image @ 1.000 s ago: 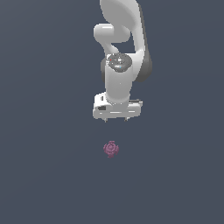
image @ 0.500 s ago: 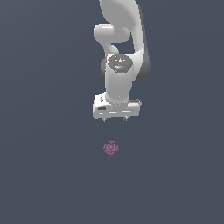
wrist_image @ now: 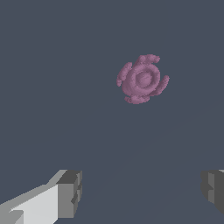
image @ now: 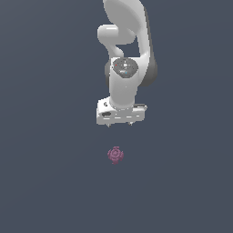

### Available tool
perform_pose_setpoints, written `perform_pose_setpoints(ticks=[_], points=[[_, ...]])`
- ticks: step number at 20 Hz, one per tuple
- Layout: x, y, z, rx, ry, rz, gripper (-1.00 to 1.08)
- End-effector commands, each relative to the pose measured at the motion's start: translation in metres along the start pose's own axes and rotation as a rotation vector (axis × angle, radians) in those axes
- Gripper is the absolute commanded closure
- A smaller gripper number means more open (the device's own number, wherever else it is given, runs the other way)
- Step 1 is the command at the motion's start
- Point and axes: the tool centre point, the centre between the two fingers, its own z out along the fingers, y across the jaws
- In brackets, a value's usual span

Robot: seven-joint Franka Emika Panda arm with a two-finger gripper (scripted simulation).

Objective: Pick up the object and move it to a goal position.

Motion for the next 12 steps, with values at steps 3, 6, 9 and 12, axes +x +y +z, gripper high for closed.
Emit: perform_pose_setpoints(ticks=[3,6,9,12], points=[[0.009,0.002,0.004,0.000,0.002,-0.042,-0.92],[0.018,0.004,0.009,0.000,0.005,-0.085,-0.92],[0.029,0.006,0.015,0.001,0.009,-0.140,-0.92],[0.042,0.010,0.023,0.002,0.014,-0.206,-0.92]])
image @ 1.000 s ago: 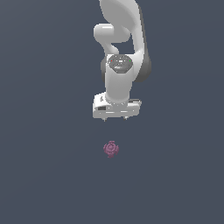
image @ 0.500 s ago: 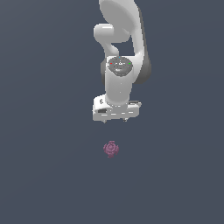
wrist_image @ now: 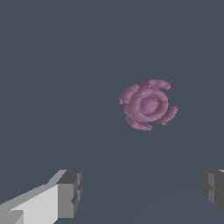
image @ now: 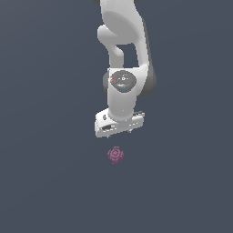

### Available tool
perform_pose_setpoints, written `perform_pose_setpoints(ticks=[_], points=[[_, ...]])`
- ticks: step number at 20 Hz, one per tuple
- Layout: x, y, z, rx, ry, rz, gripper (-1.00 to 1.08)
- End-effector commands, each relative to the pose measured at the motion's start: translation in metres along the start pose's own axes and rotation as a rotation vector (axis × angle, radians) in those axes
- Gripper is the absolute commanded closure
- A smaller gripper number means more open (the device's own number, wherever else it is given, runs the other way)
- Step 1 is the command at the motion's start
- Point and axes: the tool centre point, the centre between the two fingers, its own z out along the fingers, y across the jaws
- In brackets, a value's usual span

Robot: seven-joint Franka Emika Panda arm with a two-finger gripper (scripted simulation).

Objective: Pick up the object and move it to a goal position.

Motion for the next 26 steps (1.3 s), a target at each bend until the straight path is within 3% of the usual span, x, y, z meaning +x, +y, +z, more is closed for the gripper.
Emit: perform_pose_setpoints(ticks=[1,13,26], points=[[0.010,0.005,0.007,0.001,0.004,-0.057,-0.92],[0.048,0.026,0.039,0.010,0.028,-0.283,-0.92],[0.055,0.030,0.051,0.012,0.033,-0.328,-0.92]])
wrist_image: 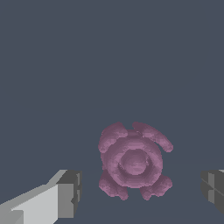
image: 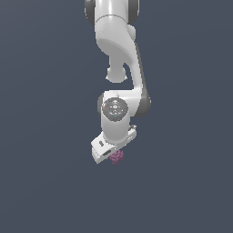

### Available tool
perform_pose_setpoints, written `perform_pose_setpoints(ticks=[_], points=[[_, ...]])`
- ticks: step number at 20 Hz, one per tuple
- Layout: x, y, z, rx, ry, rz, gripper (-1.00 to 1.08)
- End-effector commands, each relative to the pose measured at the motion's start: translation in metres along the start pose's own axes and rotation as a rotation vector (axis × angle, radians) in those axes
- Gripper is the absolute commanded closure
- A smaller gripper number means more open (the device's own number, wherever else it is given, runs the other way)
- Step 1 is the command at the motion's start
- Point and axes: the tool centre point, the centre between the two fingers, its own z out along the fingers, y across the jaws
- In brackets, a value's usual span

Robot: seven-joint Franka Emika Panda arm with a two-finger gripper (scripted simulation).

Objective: Pick up the object and move it to a goal position.

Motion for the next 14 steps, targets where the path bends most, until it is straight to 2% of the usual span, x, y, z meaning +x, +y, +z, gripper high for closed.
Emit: perform_pose_setpoints(ticks=[1,9,14], points=[[0.000,0.000,0.005,0.000,0.000,-0.001,-0.92],[-0.001,-0.001,0.045,0.000,0.000,-0.004,-0.92],[0.000,0.000,0.049,0.000,0.000,-0.004,-0.92]])
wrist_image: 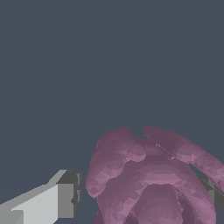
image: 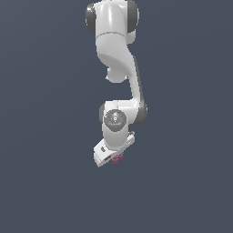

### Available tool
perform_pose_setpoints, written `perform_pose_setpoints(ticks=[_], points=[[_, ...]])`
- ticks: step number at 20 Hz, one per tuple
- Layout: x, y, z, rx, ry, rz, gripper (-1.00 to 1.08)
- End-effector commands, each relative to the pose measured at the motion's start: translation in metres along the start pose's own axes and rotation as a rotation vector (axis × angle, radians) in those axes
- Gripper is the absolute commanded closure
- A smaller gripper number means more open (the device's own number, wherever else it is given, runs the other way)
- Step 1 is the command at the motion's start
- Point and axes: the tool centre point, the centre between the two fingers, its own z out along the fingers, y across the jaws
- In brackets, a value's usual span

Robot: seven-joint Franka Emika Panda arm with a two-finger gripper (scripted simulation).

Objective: Pick up the object and move it to a goal position.

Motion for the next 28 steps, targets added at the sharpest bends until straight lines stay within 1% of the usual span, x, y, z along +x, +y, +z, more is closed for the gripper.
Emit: perform_pose_setpoints(ticks=[1,2,13,17,23,28], points=[[0.001,0.001,-0.001,-0.001,0.002,0.000,-0.92],[0.001,0.001,-0.001,-0.001,0.002,0.000,1.08],[0.001,0.001,-0.001,-0.001,0.002,0.000,1.08],[0.001,-0.002,-0.007,-0.001,0.002,0.000,1.08],[0.000,-0.010,-0.030,-0.001,0.002,0.000,1.08],[-0.001,-0.024,-0.065,-0.002,0.001,0.000,1.08]])
